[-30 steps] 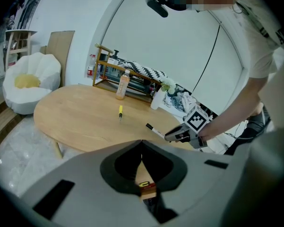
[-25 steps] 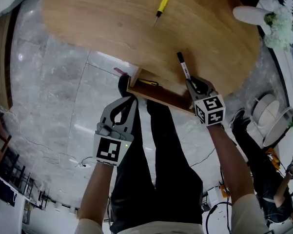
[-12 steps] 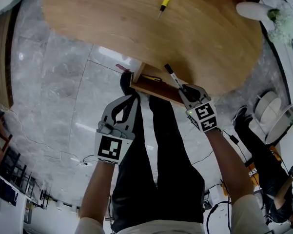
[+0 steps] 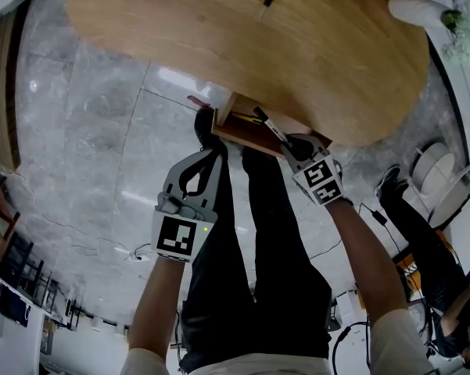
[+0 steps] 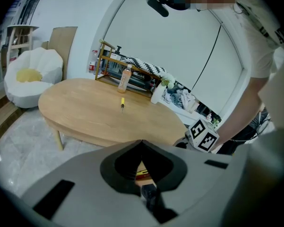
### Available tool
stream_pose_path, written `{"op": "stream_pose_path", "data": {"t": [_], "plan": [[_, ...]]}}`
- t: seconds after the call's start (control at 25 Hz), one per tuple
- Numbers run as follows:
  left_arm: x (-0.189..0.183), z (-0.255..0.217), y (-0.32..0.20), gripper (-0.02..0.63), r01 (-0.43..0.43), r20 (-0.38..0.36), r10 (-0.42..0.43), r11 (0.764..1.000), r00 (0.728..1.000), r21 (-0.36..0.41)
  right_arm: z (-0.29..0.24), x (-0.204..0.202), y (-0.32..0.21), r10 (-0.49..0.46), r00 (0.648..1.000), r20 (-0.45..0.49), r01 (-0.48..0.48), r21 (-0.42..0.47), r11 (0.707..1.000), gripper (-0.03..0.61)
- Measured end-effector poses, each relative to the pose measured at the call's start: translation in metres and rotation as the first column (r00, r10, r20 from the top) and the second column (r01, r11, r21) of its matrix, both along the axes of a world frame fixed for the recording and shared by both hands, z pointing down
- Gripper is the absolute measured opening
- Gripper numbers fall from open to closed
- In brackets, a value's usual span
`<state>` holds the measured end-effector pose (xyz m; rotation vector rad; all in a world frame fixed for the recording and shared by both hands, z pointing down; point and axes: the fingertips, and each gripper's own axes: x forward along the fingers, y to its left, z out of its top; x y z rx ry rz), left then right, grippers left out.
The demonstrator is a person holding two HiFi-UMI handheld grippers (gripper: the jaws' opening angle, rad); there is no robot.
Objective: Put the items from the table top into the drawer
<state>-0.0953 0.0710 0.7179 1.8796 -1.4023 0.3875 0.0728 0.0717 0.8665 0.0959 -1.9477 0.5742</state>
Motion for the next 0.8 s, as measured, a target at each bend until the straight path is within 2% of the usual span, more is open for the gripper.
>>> {"op": "stream_pose_path", "data": {"t": [0.48, 0.8], "plan": [[0.001, 0.009, 0.008, 0.021, 0.003, -0.012, -0.003, 1.000, 1.000, -0.009, 0.045, 0.011, 0.004, 0.043, 0.989, -0.143, -0.047, -0.028, 0.998, 0.083], [0.001, 0.013, 0.011, 0.021, 0.009, -0.017, -0.010, 1.000, 1.000, -0.020, 0.055, 0.013, 0.001, 0.065, 0.982, -0.176, -0.070, -0.020, 0.997, 0.083]]}}
